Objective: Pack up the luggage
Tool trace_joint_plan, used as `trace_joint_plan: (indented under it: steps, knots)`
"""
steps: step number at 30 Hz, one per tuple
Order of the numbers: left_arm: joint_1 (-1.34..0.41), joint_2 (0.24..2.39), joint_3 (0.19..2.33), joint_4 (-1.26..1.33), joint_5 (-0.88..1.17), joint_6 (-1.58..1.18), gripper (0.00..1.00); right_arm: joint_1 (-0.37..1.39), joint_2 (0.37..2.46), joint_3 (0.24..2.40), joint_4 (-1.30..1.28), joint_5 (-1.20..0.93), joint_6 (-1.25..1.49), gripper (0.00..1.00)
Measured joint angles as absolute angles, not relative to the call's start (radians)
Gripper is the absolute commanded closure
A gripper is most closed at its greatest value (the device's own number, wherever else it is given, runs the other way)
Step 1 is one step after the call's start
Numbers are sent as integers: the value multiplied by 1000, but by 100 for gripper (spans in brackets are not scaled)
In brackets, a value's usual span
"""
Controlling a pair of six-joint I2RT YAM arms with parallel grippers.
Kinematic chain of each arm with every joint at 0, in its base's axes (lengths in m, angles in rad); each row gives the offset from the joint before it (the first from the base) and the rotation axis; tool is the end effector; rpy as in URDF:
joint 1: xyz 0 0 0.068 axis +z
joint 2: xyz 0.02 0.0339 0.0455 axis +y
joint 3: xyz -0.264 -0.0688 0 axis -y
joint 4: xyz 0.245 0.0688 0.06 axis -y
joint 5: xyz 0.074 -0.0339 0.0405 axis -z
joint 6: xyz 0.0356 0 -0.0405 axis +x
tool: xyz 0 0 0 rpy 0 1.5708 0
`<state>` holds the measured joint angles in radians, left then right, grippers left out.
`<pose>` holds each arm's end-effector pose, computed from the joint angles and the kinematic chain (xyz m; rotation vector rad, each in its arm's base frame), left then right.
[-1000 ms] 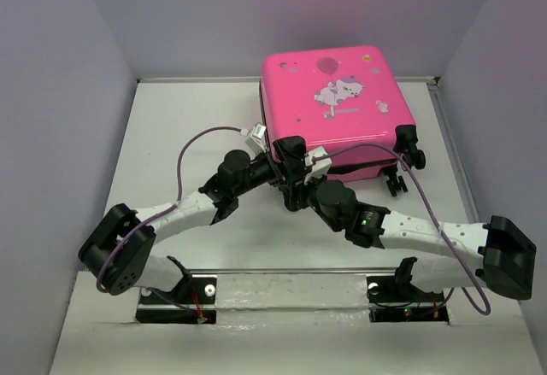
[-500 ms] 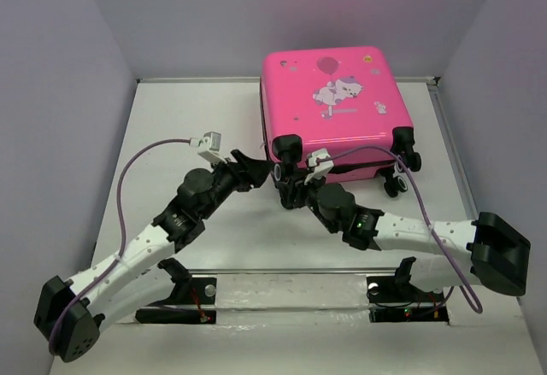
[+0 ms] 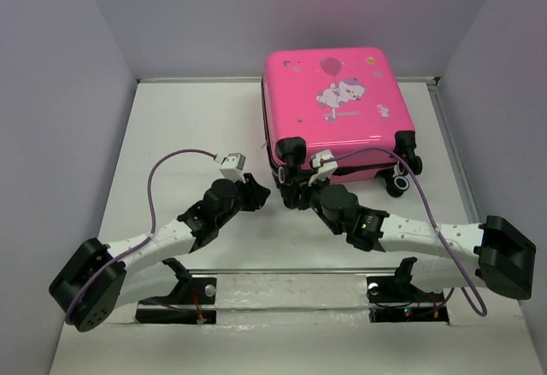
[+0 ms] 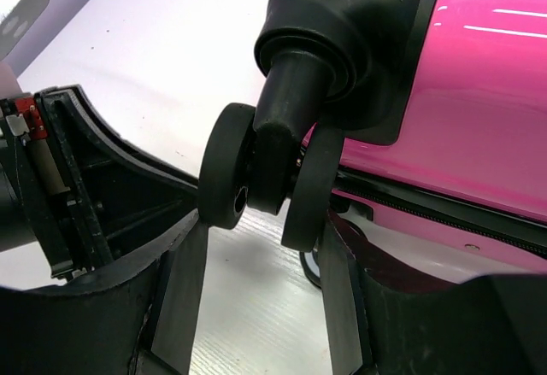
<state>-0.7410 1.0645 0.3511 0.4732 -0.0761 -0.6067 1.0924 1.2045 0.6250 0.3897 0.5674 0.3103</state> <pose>0.1662 -0.1484 0.2034 0.0709 1.9002 -0.8740 0.1392 0.2268 0.2564 -0.2712 1.7392 0.5311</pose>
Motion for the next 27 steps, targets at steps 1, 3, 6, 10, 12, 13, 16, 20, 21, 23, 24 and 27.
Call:
trace_joint_plan:
  steps: [1,3,6,10,12,13,16,20,21,23,24,27]
  knots:
    - [-748,1080,359,495,-76,-592,62,1092,1203,625,389,568,310,93]
    - [-759,1116,382,539,-73,-564,61,1092,1203,625,388,568,310,93]
    - [-767,1179,429,606,-58,-531,61,1092,1203,625,388,568,311,93]
    - [-772,1251,472,671,-48,-501,61,1092,1203,624,388,569,315,93]
    - [-772,1293,492,682,-51,-490,61,1091,1203,624,387,569,316,93]
    - [-772,1315,501,686,-54,-486,61,1089,1203,624,387,569,318,93]
    - [-772,1362,518,694,-54,-480,62,1086,1203,624,386,569,318,93]
    - [-773,1383,524,701,-54,-479,78,1081,1203,623,387,568,326,93]
    - [-773,1385,524,703,-54,-477,88,1080,1203,623,387,568,329,93]
    - [-774,1388,524,707,-55,-476,94,1079,1203,621,390,567,333,93]
    - [-776,1388,524,710,-57,-477,94,1079,1203,620,390,567,334,93]
    - [-784,1388,525,711,-83,-477,94,1079,1201,611,405,566,341,93]
